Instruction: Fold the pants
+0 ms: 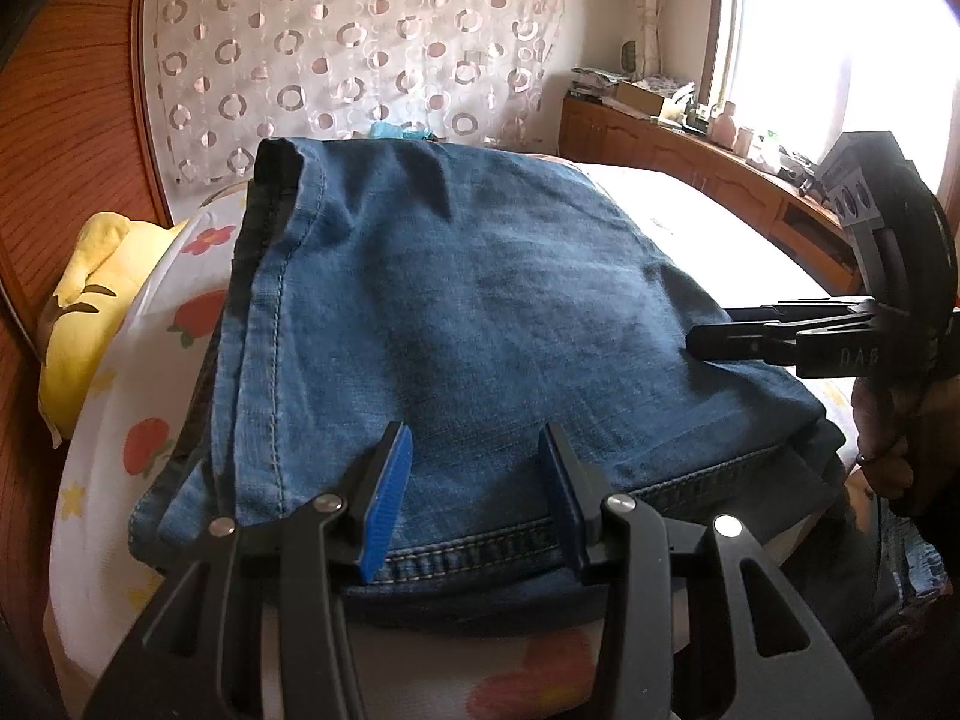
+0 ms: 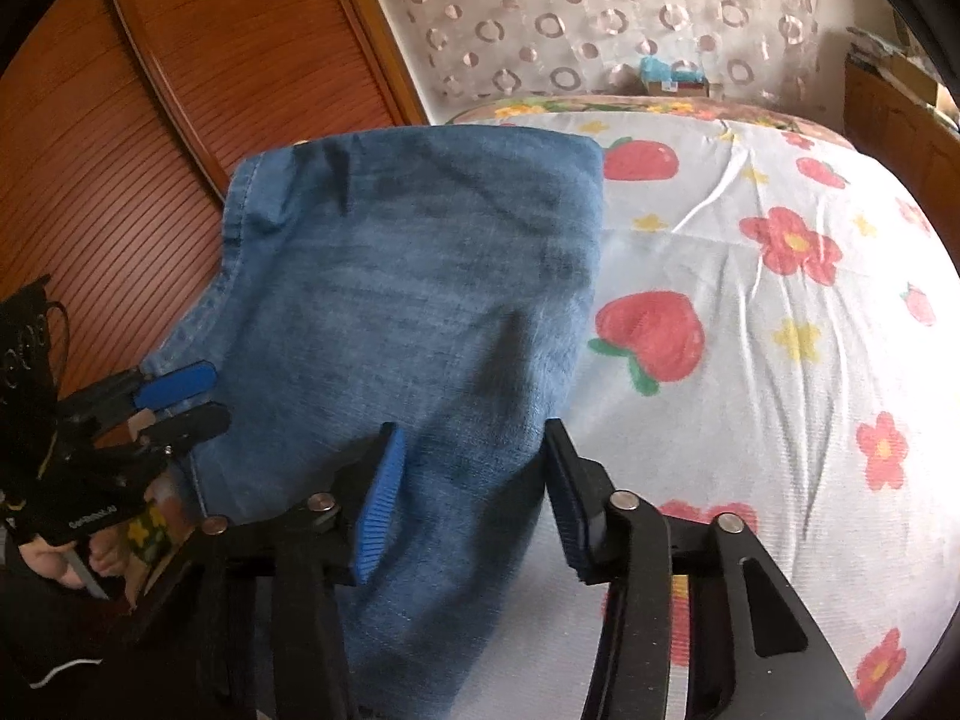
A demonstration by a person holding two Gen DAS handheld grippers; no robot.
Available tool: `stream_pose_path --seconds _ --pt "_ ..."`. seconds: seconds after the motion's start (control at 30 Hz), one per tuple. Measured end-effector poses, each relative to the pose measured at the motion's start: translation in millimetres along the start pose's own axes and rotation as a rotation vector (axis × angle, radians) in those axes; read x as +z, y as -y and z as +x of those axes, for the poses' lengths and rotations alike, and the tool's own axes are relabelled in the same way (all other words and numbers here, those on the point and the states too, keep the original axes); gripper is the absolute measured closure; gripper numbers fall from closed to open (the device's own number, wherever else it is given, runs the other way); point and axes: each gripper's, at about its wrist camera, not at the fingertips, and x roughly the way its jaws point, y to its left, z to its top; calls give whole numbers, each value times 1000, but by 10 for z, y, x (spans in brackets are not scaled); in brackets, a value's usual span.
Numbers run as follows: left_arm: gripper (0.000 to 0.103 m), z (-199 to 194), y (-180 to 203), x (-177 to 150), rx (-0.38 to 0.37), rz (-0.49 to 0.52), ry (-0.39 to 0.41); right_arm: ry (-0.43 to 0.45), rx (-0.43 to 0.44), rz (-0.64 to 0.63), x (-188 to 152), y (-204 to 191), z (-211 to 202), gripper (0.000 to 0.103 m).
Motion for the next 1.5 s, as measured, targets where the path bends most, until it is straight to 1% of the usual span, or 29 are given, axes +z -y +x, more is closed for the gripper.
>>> stream_pose_path --seconds 0.03,0.07,0.13,0.17,0.2,0.33,0.43,0.5,0.6,0.8,0.93,1.03,1.1,1.13,1.23,1.33,1.4,1.5 --pt "60 2 -1 -3 0 -1 1 0 2 -2 0 -8 0 65" --pt "60 9 1 1 0 -1 0 -2 7 -4 3 -13 4 73" --pt "60 7 6 -6 3 1 0 -3 25 2 10 -7 2 79" --pt "60 8 4 -4 4 2 0 -5 34 3 17 -7 -6 85" --pt "60 5 6 0 7 2 -2 -7 40 1 20 -13 -10 87" --pt "60 -41 -2 31 11 -17 -11 8 43 1 32 -4 -57 88" --pt "60 -109 44 54 -19 -20 -4 12 42 2 32 3 -60 89" --pt "60 -136 89 61 -22 -8 0 29 40 0 51 -3 -81 94" --pt "60 -170 132 82 -28 0 9 85 27 -43 122 -98 -208 99" --pt "60 -249 110 186 -15 -3 39 211 -32 -151 429 -354 -625 100" --pt "60 -305 68 226 -7 -7 56 258 -70 -176 621 -388 -820 100" --pt "60 -295 27 225 5 -13 57 285 -78 -170 643 -349 -970 100" --pt "60 -268 -4 218 17 -28 51 267 -74 -154 594 -289 -977 100" --pt "60 -264 -19 217 13 -38 52 253 -87 -147 530 -257 -960 100" --pt "60 -291 20 236 -16 -41 61 199 -128 -127 380 -121 -822 100" --pt "60 -289 144 261 -45 -20 66 164 -119 -70 218 35 -730 100" --pt "60 -269 227 274 -66 -6 61 146 -119 -37 143 129 -657 98" --pt "60 -192 361 278 -95 17 46 121 -117 3 60 252 -575 92"
